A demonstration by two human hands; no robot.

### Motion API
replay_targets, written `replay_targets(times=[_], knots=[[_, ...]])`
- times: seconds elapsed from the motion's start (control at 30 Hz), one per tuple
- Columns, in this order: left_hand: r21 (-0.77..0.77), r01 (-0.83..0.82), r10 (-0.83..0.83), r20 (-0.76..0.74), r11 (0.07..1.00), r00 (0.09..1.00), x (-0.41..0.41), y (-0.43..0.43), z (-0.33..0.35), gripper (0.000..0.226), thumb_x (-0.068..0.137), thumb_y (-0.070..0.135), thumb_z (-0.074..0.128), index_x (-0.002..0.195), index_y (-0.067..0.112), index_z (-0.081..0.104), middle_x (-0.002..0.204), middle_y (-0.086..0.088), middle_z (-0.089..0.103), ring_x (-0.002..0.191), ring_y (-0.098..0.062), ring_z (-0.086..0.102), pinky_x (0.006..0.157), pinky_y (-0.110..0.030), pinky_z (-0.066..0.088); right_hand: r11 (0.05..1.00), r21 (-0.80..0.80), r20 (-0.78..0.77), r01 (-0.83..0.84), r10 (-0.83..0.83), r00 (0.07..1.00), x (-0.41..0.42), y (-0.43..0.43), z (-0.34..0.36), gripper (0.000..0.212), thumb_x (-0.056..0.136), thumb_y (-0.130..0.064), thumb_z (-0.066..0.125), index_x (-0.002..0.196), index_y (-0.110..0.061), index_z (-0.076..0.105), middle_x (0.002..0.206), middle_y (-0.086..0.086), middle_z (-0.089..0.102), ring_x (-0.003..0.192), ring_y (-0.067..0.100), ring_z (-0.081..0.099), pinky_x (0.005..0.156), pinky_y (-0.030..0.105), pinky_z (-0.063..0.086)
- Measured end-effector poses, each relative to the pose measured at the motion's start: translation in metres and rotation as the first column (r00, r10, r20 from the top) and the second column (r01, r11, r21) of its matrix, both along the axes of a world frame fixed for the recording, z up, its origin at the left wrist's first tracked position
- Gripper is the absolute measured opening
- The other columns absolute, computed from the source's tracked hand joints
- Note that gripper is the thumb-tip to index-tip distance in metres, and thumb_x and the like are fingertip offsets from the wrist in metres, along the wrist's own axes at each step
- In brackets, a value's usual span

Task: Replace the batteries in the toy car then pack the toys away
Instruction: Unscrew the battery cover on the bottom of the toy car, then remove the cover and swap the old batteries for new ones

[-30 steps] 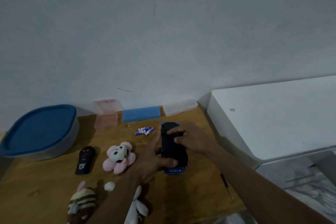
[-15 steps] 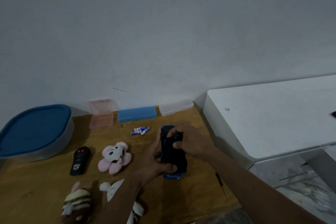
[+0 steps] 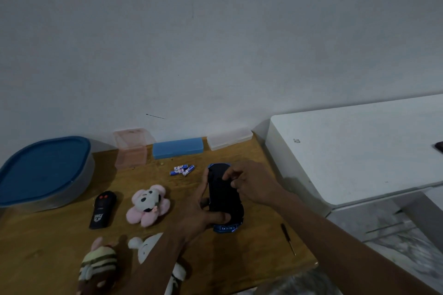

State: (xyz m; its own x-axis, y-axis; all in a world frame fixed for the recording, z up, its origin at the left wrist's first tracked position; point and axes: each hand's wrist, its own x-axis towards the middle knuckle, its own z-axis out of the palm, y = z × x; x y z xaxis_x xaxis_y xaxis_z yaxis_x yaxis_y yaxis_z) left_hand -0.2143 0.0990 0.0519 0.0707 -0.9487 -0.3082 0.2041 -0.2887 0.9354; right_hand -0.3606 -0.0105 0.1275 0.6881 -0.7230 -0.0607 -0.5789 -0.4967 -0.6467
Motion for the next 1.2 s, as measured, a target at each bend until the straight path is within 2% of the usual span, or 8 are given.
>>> replay_targets(times=[0.13,0.3,0.43,0.63,0.73,0.83,0.9,1.2], knots=[[-0.006,0.013,-0.013,0.012,1.000,1.000,-0.008,0.003,0.007,0.121,0.066,-0.006,0.080,0.139,0.065,0.015,0.140,0.000,0.049,0.127,-0.025,0.049,0.097,-0.053,0.050,1.000,-0.008,-0.001,-0.028,0.028,1.000,-0.007,-0.005,-0.001,0.022,0.089,-0.005,0.061,0.104,-0.017,0.071,0.105,-0.001,0.061,0.090,0.009,0.054,0.079,0.022,0.050],[-0.005,0.001,0.000,0.011,1.000,1.000,-0.021,0.003,0.006,0.118,0.072,-0.016,0.072,0.145,0.054,0.011,0.137,0.001,0.052,0.120,-0.018,0.054,0.084,-0.033,0.057,0.996,0.070,0.024,-0.045,0.044,0.999,-0.018,-0.015,-0.008,0.022,0.087,-0.002,0.062,0.100,-0.016,0.072,0.100,-0.002,0.062,0.090,0.013,0.059,0.079,0.029,0.056],[0.001,-0.033,0.034,-0.067,0.999,0.997,-0.027,0.003,-0.005,0.122,0.068,-0.019,0.071,0.148,0.050,0.009,0.139,-0.001,0.053,0.122,-0.023,0.056,0.090,-0.039,0.055,0.990,0.142,0.060,-0.009,0.000,0.998,-0.033,-0.030,-0.009,0.023,0.086,0.002,0.061,0.100,-0.012,0.072,0.095,-0.002,0.064,0.089,0.012,0.060,0.075,0.027,0.057],[-0.026,-0.112,0.107,-0.156,0.993,0.982,-0.035,0.005,-0.018,0.123,0.065,-0.027,0.065,0.149,0.047,0.014,0.135,-0.007,0.058,0.118,-0.030,0.060,0.089,-0.043,0.055,0.981,0.183,-0.002,0.065,-0.066,0.998,-0.075,-0.049,-0.031,0.022,0.084,0.007,0.061,0.095,-0.008,0.073,0.089,-0.001,0.065,0.085,0.013,0.062,0.077,0.037,0.059],[0.011,-0.150,0.150,-0.161,0.989,0.976,-0.042,0.005,-0.024,0.120,0.069,-0.032,0.058,0.148,0.048,0.014,0.134,-0.004,0.058,0.117,-0.027,0.061,0.086,-0.040,0.056,0.980,0.200,-0.114,0.024,-0.001,0.993,-0.089,-0.044,-0.052,0.024,0.083,0.008,0.059,0.091,-0.011,0.072,0.080,-0.011,0.062,0.076,0.004,0.058,0.075,0.026,0.055],[0.051,-0.141,0.148,-0.167,0.989,0.975,-0.050,0.005,-0.024,0.120,0.071,-0.029,0.059,0.146,0.053,0.015,0.134,-0.001,0.058,0.118,-0.025,0.061,0.088,-0.042,0.056,0.971,0.232,-0.180,-0.056,0.099,0.979,-0.094,-0.033,-0.073,0.023,0.085,0.008,0.056,0.097,-0.004,0.071,0.076,-0.017,0.054,0.069,-0.004,0.051,0.063,0.003,0.042],[0.082,-0.146,0.157,-0.164,0.986,0.974,-0.057,0.004,-0.026,0.119,0.072,-0.029,0.059,0.145,0.053,0.015,0.134,-0.001,0.058,0.118,-0.024,0.060,0.090,-0.042,0.055,0.967,0.238,-0.205,-0.091,0.142,0.968,-0.098,-0.030,-0.088,0.024,0.086,0.008,0.054,0.100,-0.002,0.071,0.080,-0.014,0.055,0.068,-0.007,0.049,0.059,-0.001,0.037],[0.129,-0.131,0.156,-0.213,0.983,0.964,-0.070,0.005,-0.033,0.119,0.072,-0.027,0.062,0.145,0.055,0.017,0.139,-0.002,0.054,0.123,-0.026,0.057,0.099,-0.048,0.049,0.981,0.149,-0.320,-0.126,0.168,0.932,-0.100,-0.032,-0.122,0.030,0.084,0.008,0.052,0.106,-0.003,0.068,0.091,0.011,0.067,0.082,0.019,0.059,0.076,0.030,0.051]])
